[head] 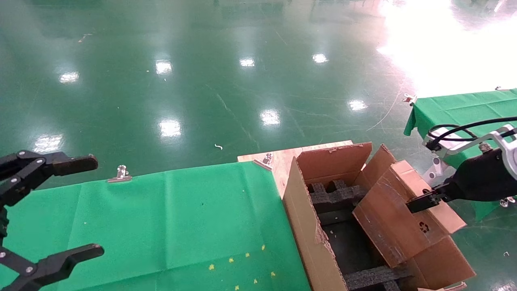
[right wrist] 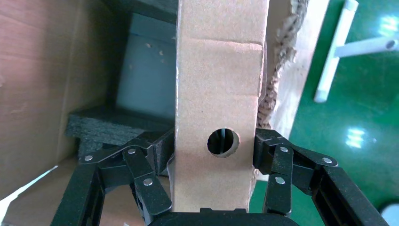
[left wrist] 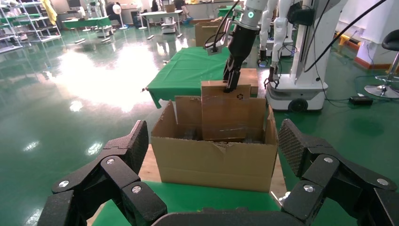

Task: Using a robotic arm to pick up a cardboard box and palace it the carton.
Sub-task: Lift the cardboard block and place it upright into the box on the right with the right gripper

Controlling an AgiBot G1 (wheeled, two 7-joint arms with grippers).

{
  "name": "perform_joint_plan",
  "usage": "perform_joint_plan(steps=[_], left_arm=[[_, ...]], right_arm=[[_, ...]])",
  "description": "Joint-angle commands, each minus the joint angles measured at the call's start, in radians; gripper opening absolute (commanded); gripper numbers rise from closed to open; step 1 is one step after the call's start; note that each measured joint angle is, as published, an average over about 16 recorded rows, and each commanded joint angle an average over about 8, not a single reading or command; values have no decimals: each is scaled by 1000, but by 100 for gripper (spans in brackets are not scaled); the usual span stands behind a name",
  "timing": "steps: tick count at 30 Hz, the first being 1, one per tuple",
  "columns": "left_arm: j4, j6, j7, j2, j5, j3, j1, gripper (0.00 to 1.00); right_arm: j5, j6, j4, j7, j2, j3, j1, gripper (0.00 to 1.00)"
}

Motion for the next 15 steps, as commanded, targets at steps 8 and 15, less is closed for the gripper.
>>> perform_joint_plan(steps=[8, 15], left_arm=[[0, 0, 0, 0, 0, 0, 0, 100], [0, 0, 0, 0, 0, 0, 0, 100]], right_arm=[[-150, 51, 136, 253, -2, -45, 23, 0], [-231, 86, 180, 394, -15, -67, 11, 0]])
